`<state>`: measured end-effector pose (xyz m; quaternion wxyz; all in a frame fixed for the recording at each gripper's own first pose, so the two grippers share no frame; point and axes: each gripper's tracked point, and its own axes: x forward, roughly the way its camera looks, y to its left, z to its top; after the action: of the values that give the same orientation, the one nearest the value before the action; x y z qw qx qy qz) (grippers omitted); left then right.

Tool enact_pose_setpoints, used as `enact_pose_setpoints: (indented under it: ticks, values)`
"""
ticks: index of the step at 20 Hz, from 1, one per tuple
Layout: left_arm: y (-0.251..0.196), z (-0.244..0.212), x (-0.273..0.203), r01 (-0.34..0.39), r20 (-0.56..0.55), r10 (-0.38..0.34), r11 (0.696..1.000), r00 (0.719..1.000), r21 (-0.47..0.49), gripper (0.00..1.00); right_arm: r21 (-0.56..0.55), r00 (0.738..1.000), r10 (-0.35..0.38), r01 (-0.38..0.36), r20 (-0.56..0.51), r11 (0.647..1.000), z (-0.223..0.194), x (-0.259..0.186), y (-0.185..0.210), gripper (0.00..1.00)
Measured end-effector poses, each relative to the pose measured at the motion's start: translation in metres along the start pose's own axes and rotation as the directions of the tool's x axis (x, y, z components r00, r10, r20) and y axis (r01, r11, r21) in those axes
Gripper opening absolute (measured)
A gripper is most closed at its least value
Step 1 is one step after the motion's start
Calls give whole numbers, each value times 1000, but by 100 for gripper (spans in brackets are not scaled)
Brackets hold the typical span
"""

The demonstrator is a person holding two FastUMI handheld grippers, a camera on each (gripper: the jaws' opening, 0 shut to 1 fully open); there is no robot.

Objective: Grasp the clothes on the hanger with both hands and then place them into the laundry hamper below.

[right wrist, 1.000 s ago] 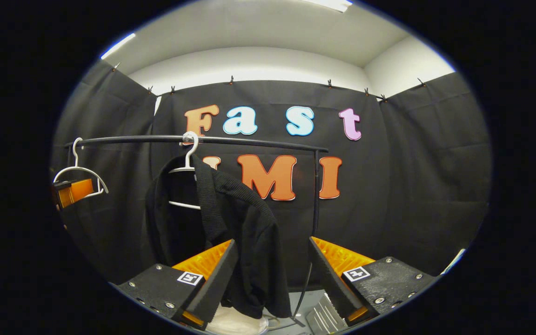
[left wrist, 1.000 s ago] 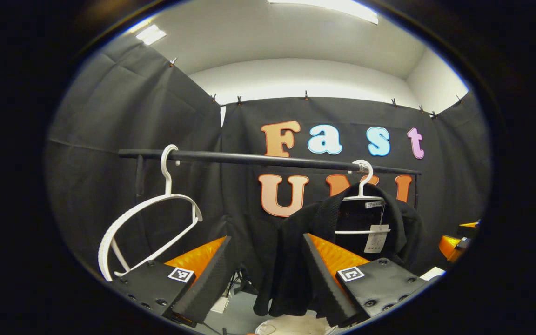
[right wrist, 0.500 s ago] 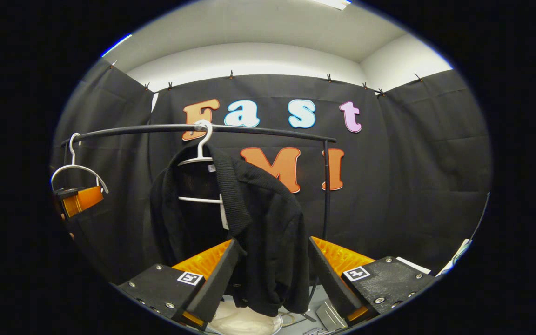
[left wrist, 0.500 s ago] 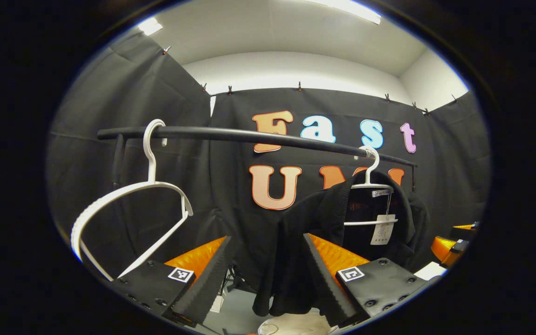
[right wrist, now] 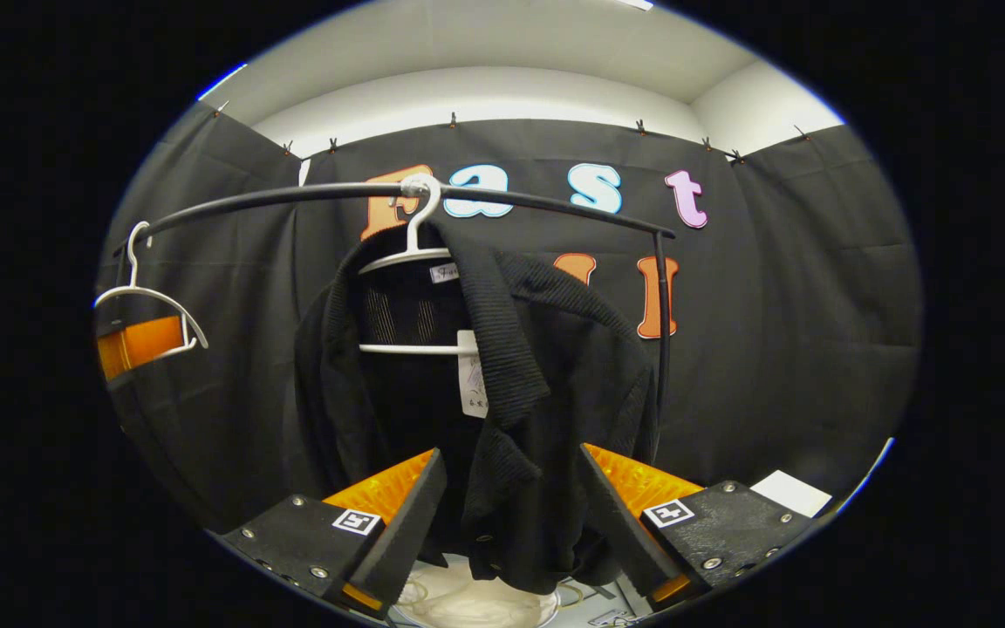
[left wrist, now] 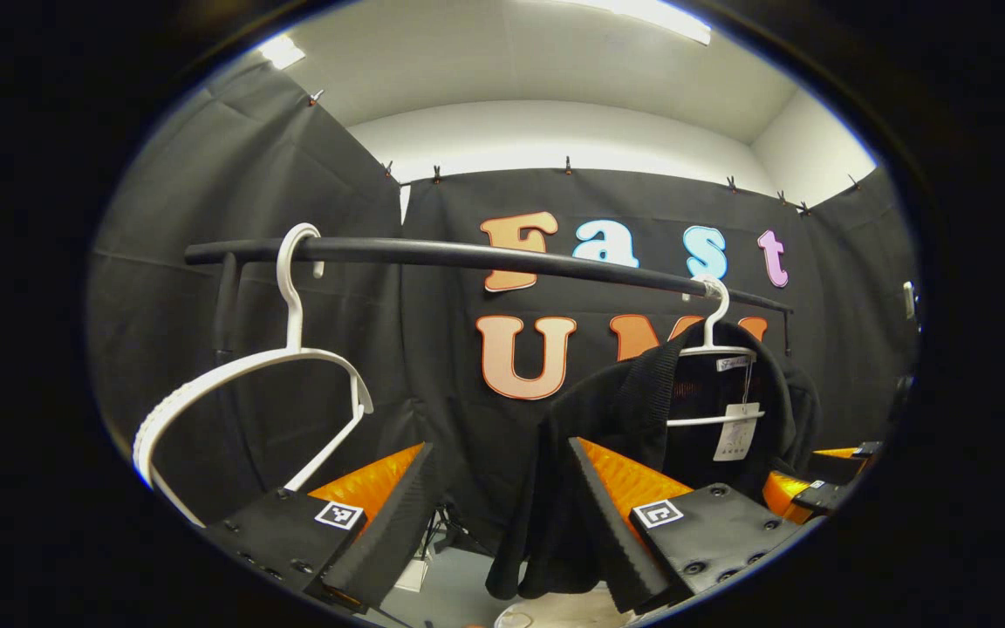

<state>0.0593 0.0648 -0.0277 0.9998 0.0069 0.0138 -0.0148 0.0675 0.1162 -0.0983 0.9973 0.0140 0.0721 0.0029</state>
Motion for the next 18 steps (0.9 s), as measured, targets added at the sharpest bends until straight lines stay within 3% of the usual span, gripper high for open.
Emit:
enact_pose_setpoints:
  ticks: [3,4,13,18]
  values:
    - [8,-3,2,-12,-10,12,1000,1000,9,93,0,1000,-9,9,3,1000,-9,18,6,94]
    - [10,-3,3,-16,-14,17,1000,1000,10,96,0,1000,-13,13,1,1000,-13,23,7,94]
    - [18,-5,-3,-37,-18,37,999,999,17,100,43,991,-114,118,-76,992,-55,77,-6,94]
    - [14,-10,-5,-26,-23,27,999,999,30,96,53,992,-101,105,-70,993,-60,95,-11,91]
